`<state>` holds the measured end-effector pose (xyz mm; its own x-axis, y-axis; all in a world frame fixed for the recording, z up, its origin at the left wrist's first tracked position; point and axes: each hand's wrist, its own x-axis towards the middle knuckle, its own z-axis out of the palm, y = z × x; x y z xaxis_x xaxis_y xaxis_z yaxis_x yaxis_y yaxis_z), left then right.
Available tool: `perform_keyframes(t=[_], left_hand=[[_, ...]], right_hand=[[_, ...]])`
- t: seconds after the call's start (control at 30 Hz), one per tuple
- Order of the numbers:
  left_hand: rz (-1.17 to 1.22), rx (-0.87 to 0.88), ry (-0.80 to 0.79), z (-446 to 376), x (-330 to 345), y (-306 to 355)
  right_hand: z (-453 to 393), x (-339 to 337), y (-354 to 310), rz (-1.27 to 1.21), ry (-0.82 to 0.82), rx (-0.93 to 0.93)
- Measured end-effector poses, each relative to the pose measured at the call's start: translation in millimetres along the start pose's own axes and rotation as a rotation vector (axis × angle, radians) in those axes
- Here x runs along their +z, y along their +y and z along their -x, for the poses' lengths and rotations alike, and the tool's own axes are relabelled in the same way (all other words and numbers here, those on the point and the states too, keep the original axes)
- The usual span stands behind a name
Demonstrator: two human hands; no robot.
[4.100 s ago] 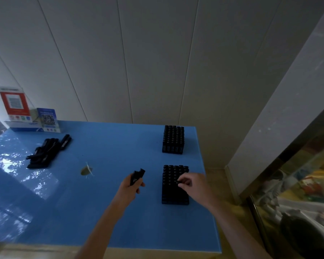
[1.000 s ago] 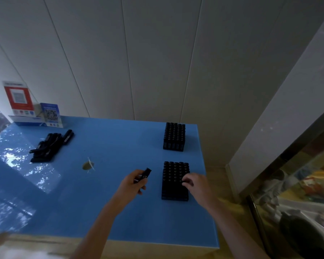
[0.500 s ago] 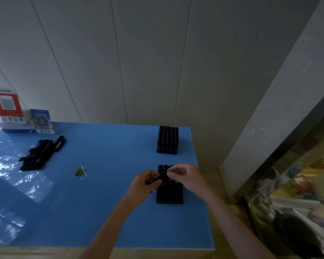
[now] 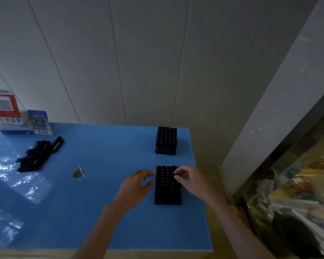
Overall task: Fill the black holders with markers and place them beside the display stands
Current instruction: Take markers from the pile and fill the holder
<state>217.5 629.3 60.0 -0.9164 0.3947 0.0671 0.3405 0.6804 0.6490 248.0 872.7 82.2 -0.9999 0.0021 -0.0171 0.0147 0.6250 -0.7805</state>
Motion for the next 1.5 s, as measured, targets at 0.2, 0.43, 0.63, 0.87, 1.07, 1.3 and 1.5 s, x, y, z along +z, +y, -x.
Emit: perform_keyframes(t=[0.2,0.43,0.63,0.87,1.07,1.3,1.5], left_hand=[[-0.224,0.035,0.05,6,-19,-11],[-0.231,-0.022,0.078,7,-30,-19],[-0.236,-0.048,0.057,10,-33,-19],[-0.231,-0.072,0.051,15,-33,-16],[-0.26,-0.076,0.043,17,-35,-7],[-0.293,-0.068,0.106,17,-44,12],[-0.27,-0.083,0.175,25,-58,27]], right_hand=[[6,-5,18,0.119,0.01,-0.004],[11,7,40,0.179,-0.018,0.014],[10,18,52,0.233,0.026,-0.032],[8,20,59,0.273,0.032,-0.056],[8,24,57,0.298,0.009,-0.073],[2,9,40,0.399,0.016,-0.127],[-5,2,2,0.365,0.036,-0.206]])
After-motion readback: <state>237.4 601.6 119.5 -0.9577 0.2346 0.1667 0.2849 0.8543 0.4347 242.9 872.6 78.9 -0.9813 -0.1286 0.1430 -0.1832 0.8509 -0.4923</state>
